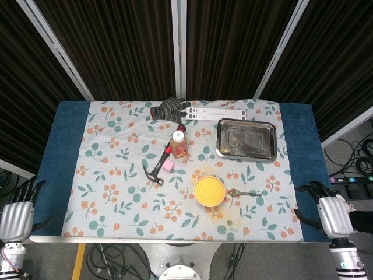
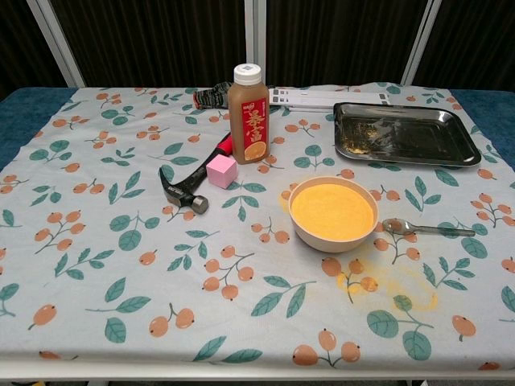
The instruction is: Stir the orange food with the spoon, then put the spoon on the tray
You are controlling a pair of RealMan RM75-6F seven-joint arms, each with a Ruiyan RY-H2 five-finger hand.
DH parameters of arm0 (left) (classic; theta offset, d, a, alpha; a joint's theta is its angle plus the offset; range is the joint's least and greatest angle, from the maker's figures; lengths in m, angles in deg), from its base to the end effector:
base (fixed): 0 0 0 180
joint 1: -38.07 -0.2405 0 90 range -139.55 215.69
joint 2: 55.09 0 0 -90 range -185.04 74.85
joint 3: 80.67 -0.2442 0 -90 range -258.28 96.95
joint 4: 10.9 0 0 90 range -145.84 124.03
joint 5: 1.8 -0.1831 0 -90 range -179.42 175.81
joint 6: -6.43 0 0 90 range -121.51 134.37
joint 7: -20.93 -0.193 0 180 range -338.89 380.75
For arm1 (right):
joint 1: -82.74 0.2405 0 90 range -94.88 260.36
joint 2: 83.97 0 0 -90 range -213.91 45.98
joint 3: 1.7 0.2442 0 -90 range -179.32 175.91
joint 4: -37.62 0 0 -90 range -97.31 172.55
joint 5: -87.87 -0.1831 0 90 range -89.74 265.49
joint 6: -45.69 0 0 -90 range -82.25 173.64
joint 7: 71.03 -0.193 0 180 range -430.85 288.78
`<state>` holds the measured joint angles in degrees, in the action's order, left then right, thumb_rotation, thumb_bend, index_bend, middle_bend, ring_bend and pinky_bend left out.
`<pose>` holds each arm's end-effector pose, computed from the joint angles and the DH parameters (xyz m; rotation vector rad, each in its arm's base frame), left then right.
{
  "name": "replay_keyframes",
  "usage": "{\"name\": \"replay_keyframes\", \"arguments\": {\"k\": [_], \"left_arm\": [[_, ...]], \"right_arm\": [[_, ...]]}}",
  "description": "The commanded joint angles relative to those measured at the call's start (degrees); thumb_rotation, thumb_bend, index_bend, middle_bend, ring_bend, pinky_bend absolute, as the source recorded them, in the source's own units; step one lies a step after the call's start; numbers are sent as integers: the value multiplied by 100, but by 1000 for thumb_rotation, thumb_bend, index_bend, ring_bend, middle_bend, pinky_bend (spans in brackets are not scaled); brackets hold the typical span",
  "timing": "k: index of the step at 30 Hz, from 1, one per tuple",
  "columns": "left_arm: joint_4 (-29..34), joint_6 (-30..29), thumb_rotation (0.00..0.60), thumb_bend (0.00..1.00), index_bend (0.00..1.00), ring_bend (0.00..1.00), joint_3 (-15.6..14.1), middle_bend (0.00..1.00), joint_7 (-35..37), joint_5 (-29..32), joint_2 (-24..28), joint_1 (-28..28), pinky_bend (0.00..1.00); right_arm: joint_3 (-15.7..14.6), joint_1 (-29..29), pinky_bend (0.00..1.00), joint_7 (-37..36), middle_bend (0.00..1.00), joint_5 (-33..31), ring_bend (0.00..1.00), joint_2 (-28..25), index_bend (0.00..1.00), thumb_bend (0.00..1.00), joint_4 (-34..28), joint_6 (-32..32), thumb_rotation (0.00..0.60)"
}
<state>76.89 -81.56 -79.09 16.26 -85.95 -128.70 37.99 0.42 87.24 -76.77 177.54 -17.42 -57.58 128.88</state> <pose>-0.3122 0.1966 0.1409 -1.2936 -0.9539 -0.8390 -0.2702 -0.2210 0.1490 1.4006 -1.0659 1.0510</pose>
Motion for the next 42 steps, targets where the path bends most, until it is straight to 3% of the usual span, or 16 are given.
{"name": "replay_keyframes", "arguments": {"k": [1,4,8,10,17,26,42], "left_arm": [[-17,-23,600,57,191,106,0,137,41,6,-1,-20,148],[-47,-45,600,57,191,105,-4,137,110,34,-1,-55,148],[-104,-35,600,57,191,106,-21,137,212,47,-31,-80,148],[-130,-28,600,57,191,106,-25,137,257,46,-50,-83,148],[-240,-11,600,57,191,106,-30,137,414,73,-102,-110,148],[-345,105,600,57,191,106,-38,137,574,131,-149,-105,148],[-464,165,600,57,191,106,-46,137,758,189,-199,-145,148]], "right_arm": [[102,267,280,544,368,-152,197,151,364,87,-184,-385,600],[212,465,228,949,338,-322,170,417,383,127,-142,-628,600],[334,782,47,1545,241,-661,24,893,450,215,157,-1079,600],[366,912,6,1771,216,-812,1,1089,474,230,328,-1277,600],[476,1326,0,2291,190,-1388,0,1707,485,230,940,-1900,600],[408,1593,0,2629,182,-1651,0,2264,485,247,1561,-2205,600],[301,1782,0,2907,182,-1832,0,2549,481,300,1900,-2343,600]]}}
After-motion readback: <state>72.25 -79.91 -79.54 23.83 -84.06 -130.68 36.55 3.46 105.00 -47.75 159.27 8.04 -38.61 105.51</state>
